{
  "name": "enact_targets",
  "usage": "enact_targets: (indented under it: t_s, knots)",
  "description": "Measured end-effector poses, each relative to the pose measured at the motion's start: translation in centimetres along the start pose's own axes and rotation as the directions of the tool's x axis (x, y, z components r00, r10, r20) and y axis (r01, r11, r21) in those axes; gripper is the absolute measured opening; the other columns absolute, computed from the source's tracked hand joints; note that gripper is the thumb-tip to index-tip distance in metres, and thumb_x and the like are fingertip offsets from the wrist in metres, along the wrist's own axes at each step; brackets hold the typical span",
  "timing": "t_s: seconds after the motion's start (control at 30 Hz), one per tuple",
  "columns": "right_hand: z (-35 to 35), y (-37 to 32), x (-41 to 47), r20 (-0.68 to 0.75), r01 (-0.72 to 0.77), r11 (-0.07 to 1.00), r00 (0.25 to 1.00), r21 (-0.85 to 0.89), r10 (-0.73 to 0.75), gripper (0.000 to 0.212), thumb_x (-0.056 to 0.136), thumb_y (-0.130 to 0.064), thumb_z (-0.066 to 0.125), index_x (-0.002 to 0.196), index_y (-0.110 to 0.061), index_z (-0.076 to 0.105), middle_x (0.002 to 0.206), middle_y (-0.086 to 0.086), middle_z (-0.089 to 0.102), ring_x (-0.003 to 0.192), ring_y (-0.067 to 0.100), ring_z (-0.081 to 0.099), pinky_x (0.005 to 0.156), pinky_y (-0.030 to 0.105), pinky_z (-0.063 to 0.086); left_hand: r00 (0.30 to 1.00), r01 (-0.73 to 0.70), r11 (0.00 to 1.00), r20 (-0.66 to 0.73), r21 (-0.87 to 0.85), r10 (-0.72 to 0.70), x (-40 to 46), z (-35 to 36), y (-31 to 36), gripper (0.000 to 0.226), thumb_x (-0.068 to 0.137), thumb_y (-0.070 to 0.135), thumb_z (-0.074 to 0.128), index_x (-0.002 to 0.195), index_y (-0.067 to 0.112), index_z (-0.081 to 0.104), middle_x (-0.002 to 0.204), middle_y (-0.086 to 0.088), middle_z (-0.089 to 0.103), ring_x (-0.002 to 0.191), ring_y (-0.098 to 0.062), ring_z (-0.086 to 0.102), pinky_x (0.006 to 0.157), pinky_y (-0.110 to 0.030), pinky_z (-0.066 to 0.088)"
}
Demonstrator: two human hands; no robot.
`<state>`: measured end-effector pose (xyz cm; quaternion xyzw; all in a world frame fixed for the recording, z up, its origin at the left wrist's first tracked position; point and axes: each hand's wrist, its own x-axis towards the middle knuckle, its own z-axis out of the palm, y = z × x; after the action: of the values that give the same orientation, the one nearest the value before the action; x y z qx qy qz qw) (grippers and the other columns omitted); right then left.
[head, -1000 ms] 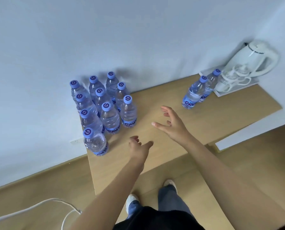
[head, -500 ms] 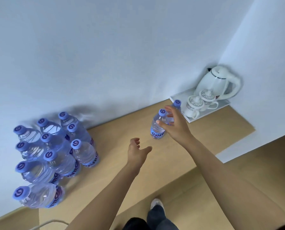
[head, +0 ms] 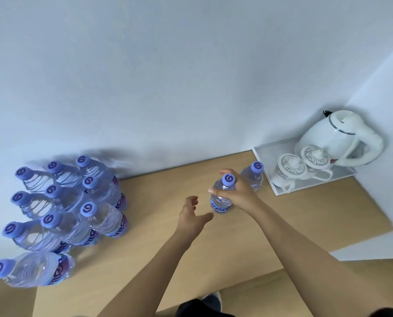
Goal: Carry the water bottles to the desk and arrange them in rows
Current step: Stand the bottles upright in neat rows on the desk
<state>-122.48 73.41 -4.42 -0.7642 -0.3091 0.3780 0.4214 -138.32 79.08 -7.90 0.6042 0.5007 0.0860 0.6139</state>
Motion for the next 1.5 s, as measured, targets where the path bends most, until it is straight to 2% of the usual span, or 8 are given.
enact_targets:
  t_s: [0.4, 0.63, 0.83, 0.93, 1.07, 1.27, 1.4, 1.5]
  knots:
    - [2.3, -1.5, 1.2, -0.151, 0.024, 0.998, 0.988, 0.054, -0.016, 0.018, 0.077, -0.021, 0.08, 0.08, -0.024, 0.063, 0.068, -0.015, 0.066, 0.064, -0.005, 0.06, 0.063, 0.01, 0.047, 0.987, -0.139, 0.972, 0.105, 0.19, 0.121, -0.2, 0.8, 0.2, 0.092, 0.072, 0.02, 0.085, 0.145, 0.018, 0.03, 0.148, 0.003, 0.038, 0.136, -0.015, 0.034, 0.105, -0.028, 0.036]
    - [3.1, -8.3, 0.0, -0.186, -0.114, 0.909, 0.961, 0.401, 0.203, 0.015, 0.076, -0.021, 0.078, 0.072, -0.016, 0.064, 0.062, -0.003, 0.058, 0.056, 0.012, 0.054, 0.058, 0.025, 0.044, 0.895, -0.429, 0.891, -0.065, 0.152, 0.442, -1.5, 0.6, 1.5, 0.111, 0.057, 0.034, 0.094, 0.144, 0.019, 0.027, 0.136, 0.006, 0.045, 0.124, -0.012, 0.048, 0.099, -0.032, 0.047]
    - [4.4, -13.3, -2.7, -0.04, -0.123, 0.916, 0.988, 0.381, 0.149, 0.031, 0.083, -0.039, 0.076, 0.077, -0.015, 0.058, 0.063, -0.003, 0.058, 0.056, 0.013, 0.056, 0.053, 0.019, 0.044, 0.848, -0.489, 0.871, -0.254, -0.039, 0.465, -2.6, -2.2, 2.2, 0.08, 0.062, 0.013, 0.083, 0.128, 0.03, 0.041, 0.119, 0.003, 0.059, 0.107, -0.018, 0.061, 0.085, -0.042, 0.055]
    - [4.4, -15.0, -3.9, 0.086, -0.089, 0.955, 0.994, 0.283, 0.067, 0.036, 0.085, -0.05, 0.071, 0.087, -0.015, 0.06, 0.078, 0.0, 0.064, 0.07, 0.015, 0.064, 0.065, 0.023, 0.049, 0.885, -0.452, 0.88, -0.193, -0.146, 0.423, -4.0, -4.3, 2.8, 0.067, 0.063, 0.008, 0.081, 0.112, 0.037, 0.045, 0.095, 0.013, 0.067, 0.079, -0.008, 0.068, 0.062, -0.029, 0.058]
    - [3.8, -16.4, -4.9, 0.27, -0.009, 0.986, 0.962, 0.166, -0.037, 0.036, 0.085, -0.044, 0.073, 0.111, -0.019, 0.065, 0.104, -0.004, 0.072, 0.091, 0.012, 0.071, 0.083, 0.031, 0.053, 0.924, -0.372, 0.893, -0.007, -0.255, 0.383, -6.5, -7.5, 4.2, 0.049, 0.066, 0.001, 0.076, 0.102, 0.013, 0.044, 0.07, -0.016, 0.061, 0.052, -0.028, 0.058, 0.047, -0.032, 0.046]
    - [4.7, -18.5, -5.3, 0.48, 0.052, 0.915, 0.838, 0.401, -0.258, 0.028, 0.087, -0.031, 0.067, 0.104, -0.009, 0.062, 0.104, 0.005, 0.07, 0.092, 0.019, 0.068, 0.081, 0.034, 0.055, 0.859, -0.436, 0.872, 0.187, -0.222, 0.477, -10.3, -11.9, 6.0, 0.035, 0.07, -0.003, 0.077, 0.09, 0.016, 0.057, 0.07, -0.008, 0.064, 0.057, -0.014, 0.059, 0.048, -0.023, 0.047]
    - [6.7, -19.2, -5.6, 0.42, 0.046, 0.808, 0.836, 0.587, -0.353, 0.02, 0.078, -0.023, 0.071, 0.092, -0.009, 0.064, 0.112, 0.014, 0.072, 0.104, 0.031, 0.07, 0.091, 0.043, 0.055, 0.848, -0.425, 0.879, 0.243, -0.217, 0.47, -11.8, -13.8, 6.6, 0.037, 0.065, 0.011, 0.081, 0.093, 0.023, 0.061, 0.081, 0.002, 0.067, 0.072, -0.014, 0.063, 0.061, -0.024, 0.052]
    - [8.4, -19.8, -6.2, 0.356, 0.087, 0.81, 0.867, 0.579, -0.348, 0.007, 0.073, -0.017, 0.072, 0.077, -0.013, 0.068, 0.092, 0.013, 0.073, 0.084, 0.03, 0.072, 0.074, 0.038, 0.057, 0.864, -0.388, 0.888, 0.239, -0.248, 0.444, -12.4, -14.9, 6.3, 0.053, 0.062, 0.016, 0.082, 0.108, 0.012, 0.057, 0.091, -0.004, 0.068, 0.083, -0.02, 0.065, 0.077, -0.04, 0.057]
